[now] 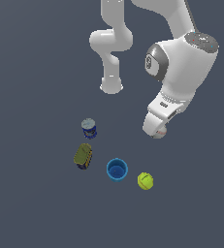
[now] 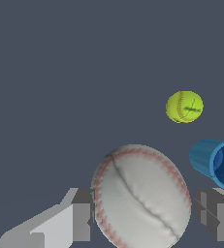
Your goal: Pick up a designated object from a clutter of objects.
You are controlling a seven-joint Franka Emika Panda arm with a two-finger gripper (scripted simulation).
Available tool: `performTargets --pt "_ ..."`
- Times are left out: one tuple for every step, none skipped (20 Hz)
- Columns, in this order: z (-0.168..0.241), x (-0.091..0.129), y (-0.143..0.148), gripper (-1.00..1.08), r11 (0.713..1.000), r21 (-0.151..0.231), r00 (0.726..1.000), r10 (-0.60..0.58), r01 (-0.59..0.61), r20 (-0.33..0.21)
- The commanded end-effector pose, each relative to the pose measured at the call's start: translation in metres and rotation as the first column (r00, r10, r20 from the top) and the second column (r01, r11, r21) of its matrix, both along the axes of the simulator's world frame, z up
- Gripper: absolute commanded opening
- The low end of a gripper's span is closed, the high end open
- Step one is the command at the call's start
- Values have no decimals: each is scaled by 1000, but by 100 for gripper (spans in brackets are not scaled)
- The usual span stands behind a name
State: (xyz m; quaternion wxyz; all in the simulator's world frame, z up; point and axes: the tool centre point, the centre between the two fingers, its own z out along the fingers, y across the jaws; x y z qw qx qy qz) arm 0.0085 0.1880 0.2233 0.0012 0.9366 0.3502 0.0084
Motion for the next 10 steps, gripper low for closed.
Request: performTargets --pt "21 -13 -1 -100 1000 0 1000 0 0 0" --pt "29 -19 -2 -100 1000 0 1000 -1 1 -1" --pt "37 -24 -2 -100 1000 -1 1000 -1 1 -2" --pt "45 -30 -3 -100 1000 -1 1000 -1 1 -2" --pt "53 -35 -3 -100 1000 -1 1000 -1 1 -3" --pt "61 -41 -4 -100 1000 -1 1000 -1 1 -4" --pt "70 -46 -5 -100 1000 -1 1000 -1 1 -5" --pt "79 -52 -5 -100 1000 -1 1000 -1 1 -6" --pt "87 -57 -6 -100 1000 -1 1000 -2 2 -7" --pt "96 -63 -6 -100 1000 -1 1000 -2 2 -7"
